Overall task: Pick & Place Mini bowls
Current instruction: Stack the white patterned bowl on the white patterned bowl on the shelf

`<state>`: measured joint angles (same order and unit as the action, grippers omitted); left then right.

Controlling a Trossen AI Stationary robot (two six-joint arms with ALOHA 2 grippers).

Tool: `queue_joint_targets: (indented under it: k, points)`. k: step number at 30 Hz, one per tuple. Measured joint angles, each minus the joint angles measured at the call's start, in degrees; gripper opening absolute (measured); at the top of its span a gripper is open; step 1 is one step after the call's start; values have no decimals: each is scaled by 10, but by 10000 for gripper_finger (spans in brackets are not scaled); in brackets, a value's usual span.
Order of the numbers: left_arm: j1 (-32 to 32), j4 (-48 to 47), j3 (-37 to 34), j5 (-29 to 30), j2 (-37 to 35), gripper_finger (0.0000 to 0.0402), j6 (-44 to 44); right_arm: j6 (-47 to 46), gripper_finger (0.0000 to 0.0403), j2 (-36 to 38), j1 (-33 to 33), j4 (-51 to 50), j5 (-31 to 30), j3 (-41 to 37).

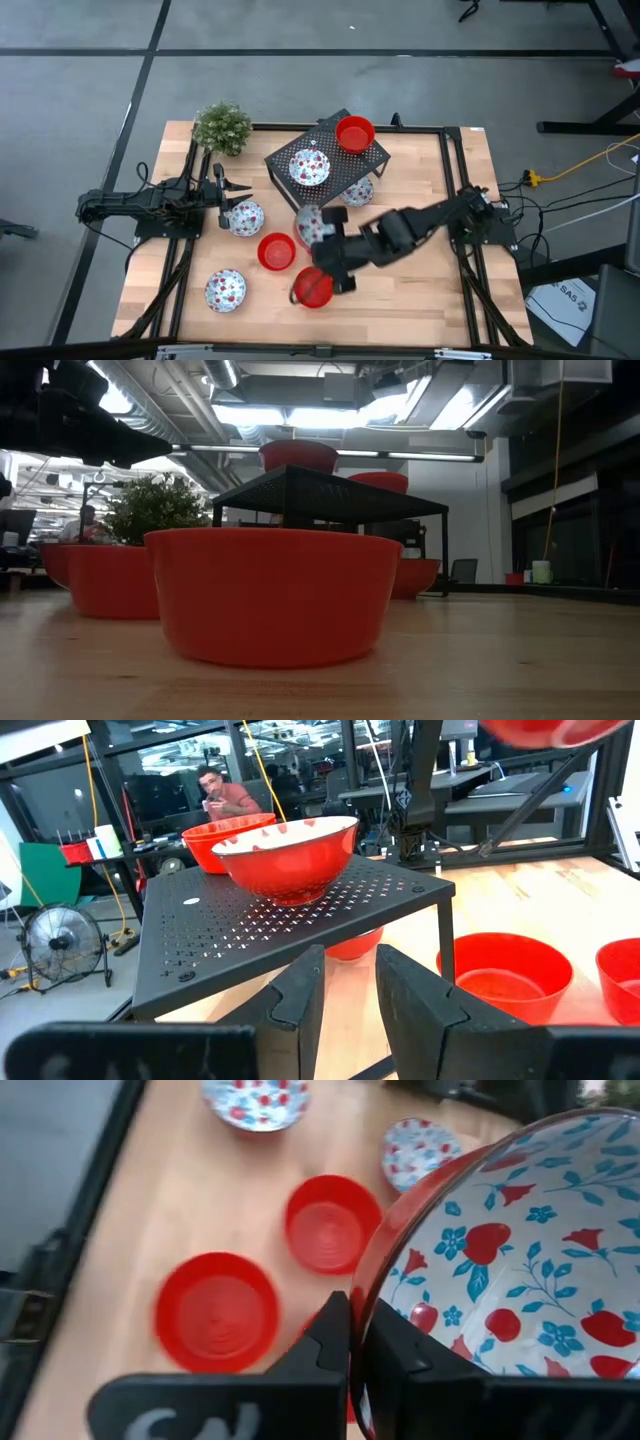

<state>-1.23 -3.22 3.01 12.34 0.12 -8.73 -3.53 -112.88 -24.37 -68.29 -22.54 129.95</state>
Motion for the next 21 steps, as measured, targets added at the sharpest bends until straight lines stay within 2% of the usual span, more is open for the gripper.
queue_joint_targets:
  k: [11,21]
  points:
    - [0,0,0,0,0,88,0,123,12,0,120,12,37,0]
    - [0,0,0,0,0,88,0,128,12,0,211,10,63,0]
